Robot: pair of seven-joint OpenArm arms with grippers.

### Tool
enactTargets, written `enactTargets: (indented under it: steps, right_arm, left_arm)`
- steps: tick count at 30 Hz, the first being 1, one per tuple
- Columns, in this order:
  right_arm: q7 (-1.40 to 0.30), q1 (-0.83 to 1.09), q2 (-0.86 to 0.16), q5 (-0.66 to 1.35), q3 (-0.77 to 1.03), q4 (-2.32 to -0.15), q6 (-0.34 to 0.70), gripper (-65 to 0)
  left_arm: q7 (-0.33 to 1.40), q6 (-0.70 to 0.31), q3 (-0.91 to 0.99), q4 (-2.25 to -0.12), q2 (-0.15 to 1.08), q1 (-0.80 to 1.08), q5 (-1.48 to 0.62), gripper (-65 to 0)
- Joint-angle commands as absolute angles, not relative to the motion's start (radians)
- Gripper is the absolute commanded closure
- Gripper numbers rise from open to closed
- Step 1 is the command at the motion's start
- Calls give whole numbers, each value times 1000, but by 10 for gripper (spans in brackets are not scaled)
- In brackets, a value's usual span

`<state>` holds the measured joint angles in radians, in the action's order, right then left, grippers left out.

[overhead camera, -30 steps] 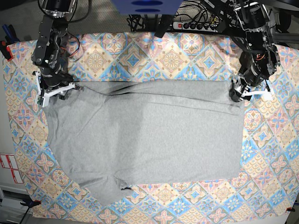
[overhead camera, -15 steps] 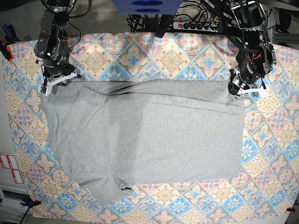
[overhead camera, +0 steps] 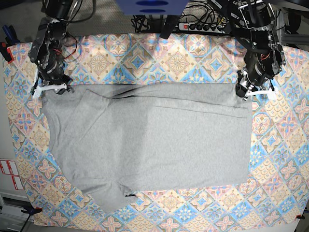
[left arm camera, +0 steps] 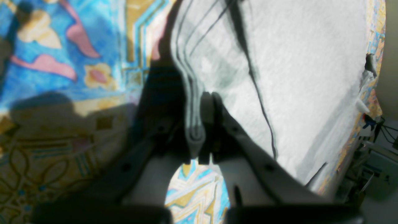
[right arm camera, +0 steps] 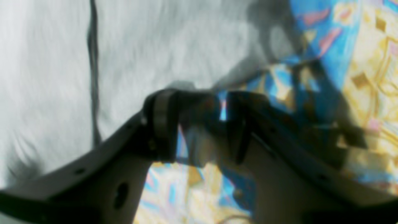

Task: Fold the T-shirt properly
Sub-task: 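Drag the gripped shirt toward the robot base with both grippers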

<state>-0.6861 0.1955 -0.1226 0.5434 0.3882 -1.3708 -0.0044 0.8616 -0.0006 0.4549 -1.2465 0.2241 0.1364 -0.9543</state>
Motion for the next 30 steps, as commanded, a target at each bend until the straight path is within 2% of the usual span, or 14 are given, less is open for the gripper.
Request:
enactTargets:
  steps: [1,16,17,19,22,30]
  right_arm:
    - [-693,199,-128,572,390,-1363,-2,-255]
    - [-691,93,-134,605,390,-1257,-2,-249]
    - [-691,94,-134,605,390,-1259,-2,-237]
    - [-691,94,-133,605,392,-1259,-2,-175]
    - [-687,101,-133,605,394,-1264,-2,-8]
    - [-693,196,-133,605,481,-1371,-2,0]
  left_arm:
    - [880,4,453,-1254,229,139,-947,0]
    - [881,4,452,-1254,229,140,-947,0]
    - [881,4,452,-1254,229,140,-947,0]
    - [881,4,452,-1254,229,140,-947,0]
    - [905,4,453,-1254,229,140,-947,0]
    - [966,2,460,-1259,239,180,-949,0]
